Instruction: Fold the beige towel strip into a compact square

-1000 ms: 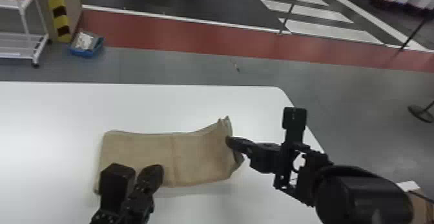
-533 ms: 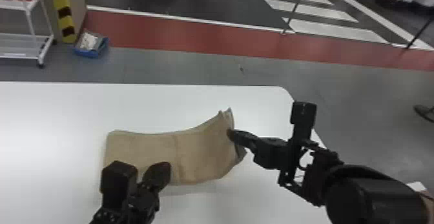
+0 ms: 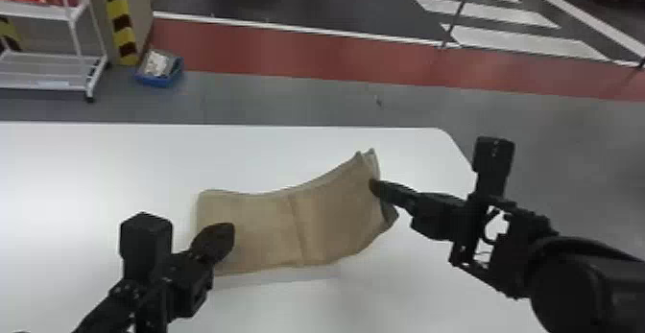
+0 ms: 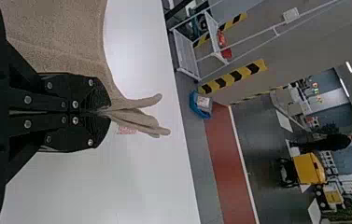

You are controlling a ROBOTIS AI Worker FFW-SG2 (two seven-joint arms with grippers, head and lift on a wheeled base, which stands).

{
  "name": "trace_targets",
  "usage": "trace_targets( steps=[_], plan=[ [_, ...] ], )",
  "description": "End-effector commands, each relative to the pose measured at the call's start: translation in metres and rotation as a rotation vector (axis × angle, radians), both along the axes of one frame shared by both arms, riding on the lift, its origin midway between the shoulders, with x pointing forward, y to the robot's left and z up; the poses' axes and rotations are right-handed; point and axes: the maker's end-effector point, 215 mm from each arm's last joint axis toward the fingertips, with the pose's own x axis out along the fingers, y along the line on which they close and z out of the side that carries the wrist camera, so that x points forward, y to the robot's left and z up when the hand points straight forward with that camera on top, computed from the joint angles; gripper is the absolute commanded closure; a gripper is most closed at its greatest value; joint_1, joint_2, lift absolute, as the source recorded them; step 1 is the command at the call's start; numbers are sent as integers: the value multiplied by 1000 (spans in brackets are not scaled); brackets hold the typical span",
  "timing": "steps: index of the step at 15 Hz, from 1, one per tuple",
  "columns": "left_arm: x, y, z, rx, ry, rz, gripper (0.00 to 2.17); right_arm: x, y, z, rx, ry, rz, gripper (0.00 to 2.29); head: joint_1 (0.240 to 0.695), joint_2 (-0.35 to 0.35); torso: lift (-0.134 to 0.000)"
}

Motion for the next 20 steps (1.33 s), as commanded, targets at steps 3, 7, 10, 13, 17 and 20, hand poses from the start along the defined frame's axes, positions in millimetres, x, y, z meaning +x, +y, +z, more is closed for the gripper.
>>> trace_targets(
  steps=[3,7,10,13,17,20],
  plan=[
    [8,-13,-22,-31,53,-58,1882,-3,-10,0,10,14,-13,1214,695,-247,-124],
    [14,-35,-18,-68,36,-92,1882,-4,-17,1,15,-16,-23,1214,695,-277,-124],
    [13,-37,-15,-72,32,-109,1882,3,-27,-4,14,-15,-38,1214,695,-301,-124],
    [-1,-39,-17,-70,57,-125,1882,14,-5,4,39,-10,6,1214,695,-308,-124],
    [-19,-42,-13,-66,90,-143,1882,20,56,12,19,31,105,1214,695,-271,-124],
    [-36,-43,-14,-65,110,-157,1882,33,88,31,-8,-6,147,1214,695,-237,-124]
  ],
)
